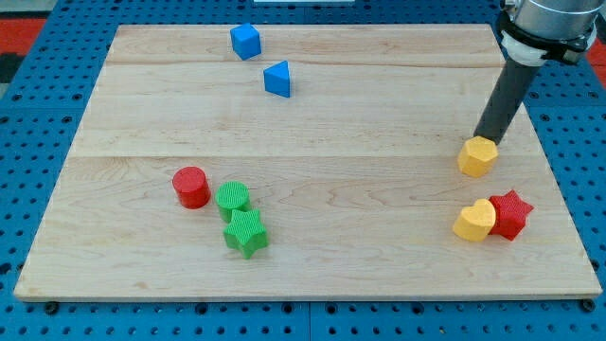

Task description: Push the yellow hexagon into the red star

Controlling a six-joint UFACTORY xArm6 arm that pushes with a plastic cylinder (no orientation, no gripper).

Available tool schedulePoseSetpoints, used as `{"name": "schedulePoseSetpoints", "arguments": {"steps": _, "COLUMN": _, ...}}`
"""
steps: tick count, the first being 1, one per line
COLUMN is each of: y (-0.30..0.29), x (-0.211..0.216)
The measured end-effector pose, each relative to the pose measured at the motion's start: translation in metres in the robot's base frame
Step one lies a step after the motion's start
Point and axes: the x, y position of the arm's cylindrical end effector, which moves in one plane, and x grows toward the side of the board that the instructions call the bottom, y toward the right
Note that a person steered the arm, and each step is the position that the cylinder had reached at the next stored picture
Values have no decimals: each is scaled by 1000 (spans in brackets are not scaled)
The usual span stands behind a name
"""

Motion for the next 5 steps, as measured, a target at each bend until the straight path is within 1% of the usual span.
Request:
{"name": "schedulePoseSetpoints", "arguments": {"steps": 2, "y": -23, "x": 0}}
{"name": "schedulePoseSetpoints", "arguments": {"steps": 5, "y": -35, "x": 0}}
